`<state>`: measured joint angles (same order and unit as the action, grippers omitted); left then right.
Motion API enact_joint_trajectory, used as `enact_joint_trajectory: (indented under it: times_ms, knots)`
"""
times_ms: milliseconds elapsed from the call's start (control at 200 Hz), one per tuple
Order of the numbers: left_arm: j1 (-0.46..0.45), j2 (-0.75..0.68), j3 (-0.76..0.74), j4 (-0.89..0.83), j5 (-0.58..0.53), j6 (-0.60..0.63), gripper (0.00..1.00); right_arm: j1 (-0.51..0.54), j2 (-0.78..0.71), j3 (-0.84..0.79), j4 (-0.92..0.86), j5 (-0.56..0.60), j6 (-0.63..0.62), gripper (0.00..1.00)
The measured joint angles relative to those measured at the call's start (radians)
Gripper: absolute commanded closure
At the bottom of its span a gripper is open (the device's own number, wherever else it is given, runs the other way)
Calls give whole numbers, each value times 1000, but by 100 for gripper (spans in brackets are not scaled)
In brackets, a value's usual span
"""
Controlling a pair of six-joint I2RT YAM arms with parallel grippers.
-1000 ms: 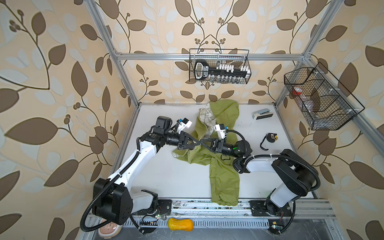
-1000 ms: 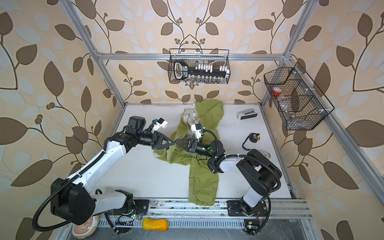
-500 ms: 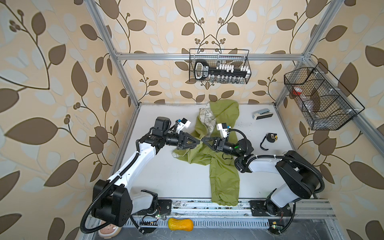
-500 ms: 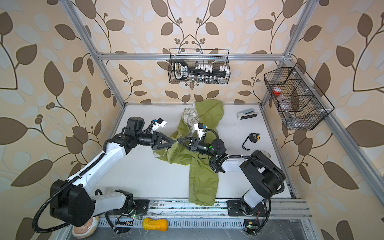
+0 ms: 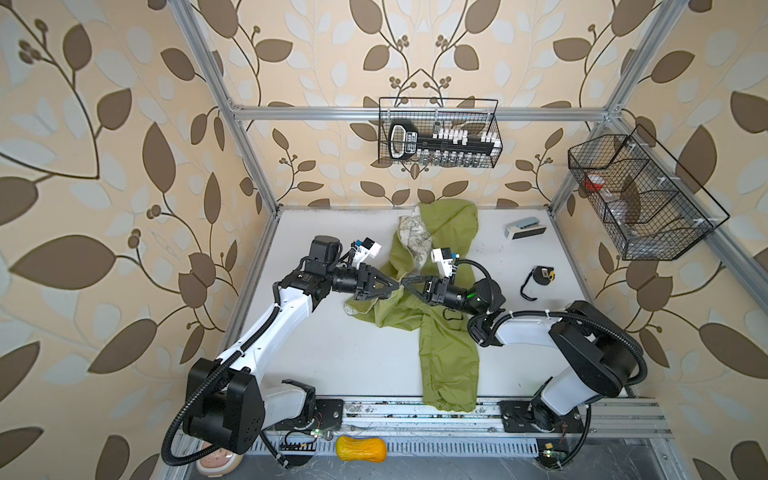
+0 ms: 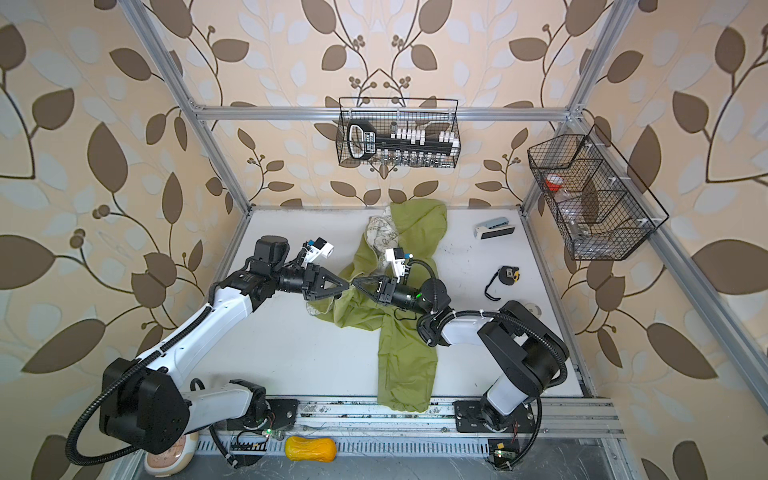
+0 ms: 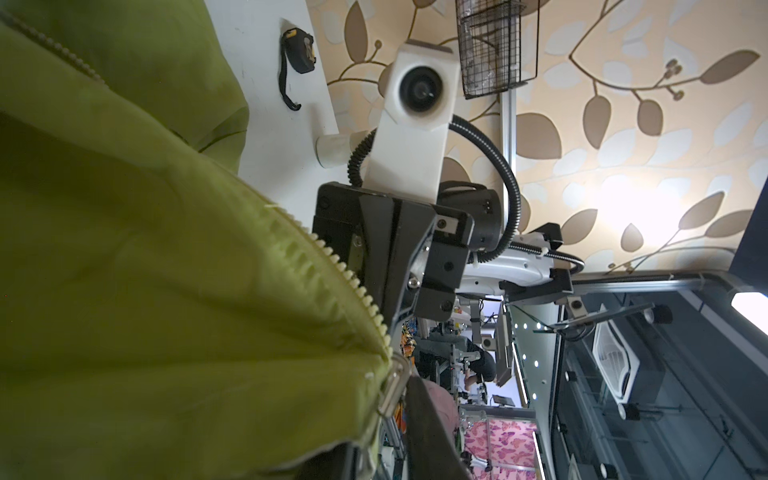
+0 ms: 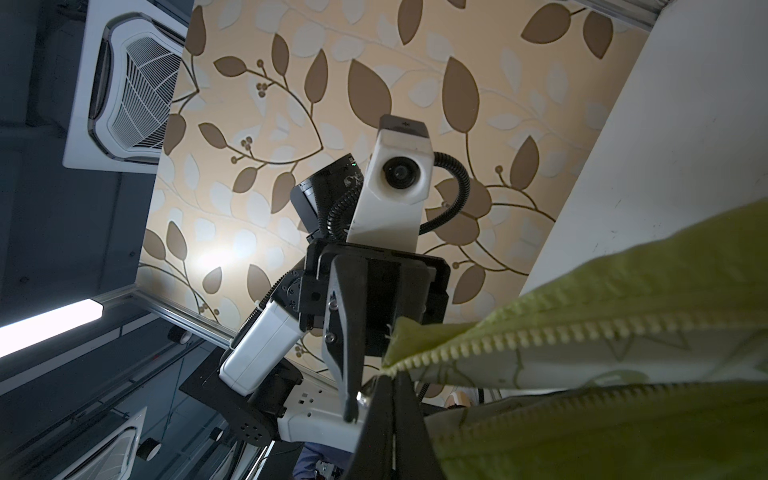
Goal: Zip up the jacket
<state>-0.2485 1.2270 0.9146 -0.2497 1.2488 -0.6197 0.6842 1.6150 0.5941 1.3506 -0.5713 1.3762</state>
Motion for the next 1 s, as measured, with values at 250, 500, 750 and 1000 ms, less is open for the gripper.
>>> enact_joint_trajectory:
  times_ms: [250,500,750,1000]
  knots:
    - [0,-16,-6,16,-3,-12,100,0,6,0,12,7,19,100]
    - [-1,-21,-6,26,-18,-12,100,-11,13,0,31,5,38,100]
    - [-1,-23,-6,-14,-41,9,100,-47,4,-17,25,-9,28,100]
    - [-1,-30,-5,-69,-57,40,100,-68,-59,-41,-54,-17,-27,100]
